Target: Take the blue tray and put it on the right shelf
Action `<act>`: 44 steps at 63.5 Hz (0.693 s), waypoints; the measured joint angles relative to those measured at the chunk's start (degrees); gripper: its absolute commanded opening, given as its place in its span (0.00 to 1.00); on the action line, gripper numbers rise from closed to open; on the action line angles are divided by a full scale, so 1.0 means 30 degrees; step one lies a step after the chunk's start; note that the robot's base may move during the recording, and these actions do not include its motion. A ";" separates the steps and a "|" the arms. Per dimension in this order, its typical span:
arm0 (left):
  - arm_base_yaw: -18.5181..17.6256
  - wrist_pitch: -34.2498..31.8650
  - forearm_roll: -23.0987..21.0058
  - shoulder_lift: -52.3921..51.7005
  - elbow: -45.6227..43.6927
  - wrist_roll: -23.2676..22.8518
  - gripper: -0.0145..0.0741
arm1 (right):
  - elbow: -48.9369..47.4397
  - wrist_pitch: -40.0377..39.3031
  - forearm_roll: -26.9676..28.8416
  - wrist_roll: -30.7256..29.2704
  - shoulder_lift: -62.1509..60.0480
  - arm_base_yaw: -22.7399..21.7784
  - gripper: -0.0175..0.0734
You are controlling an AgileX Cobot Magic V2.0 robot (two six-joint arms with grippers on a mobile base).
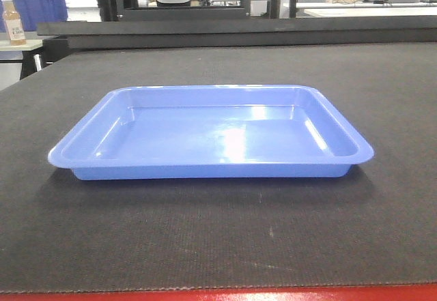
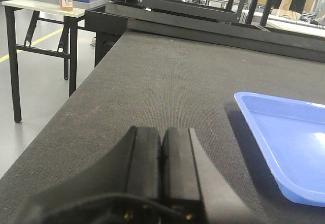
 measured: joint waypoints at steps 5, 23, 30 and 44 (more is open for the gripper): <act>0.0000 0.0000 0.0000 0.0000 0.0000 0.0000 0.11 | 0.0000 0.0000 0.0000 0.0000 0.0000 0.0000 0.25; 0.0000 0.0000 0.0000 0.0000 0.0000 0.0000 0.11 | 0.0000 0.0000 0.0000 0.0000 0.0000 0.0000 0.25; 0.0000 0.0000 0.0000 0.0000 0.0000 0.0000 0.11 | 0.0000 0.0000 0.0000 0.0000 0.0000 0.0000 0.25; 0.0000 -0.0700 0.0000 0.0000 0.0000 0.0000 0.11 | 0.0000 -0.0118 0.0000 0.0000 0.0000 0.0000 0.25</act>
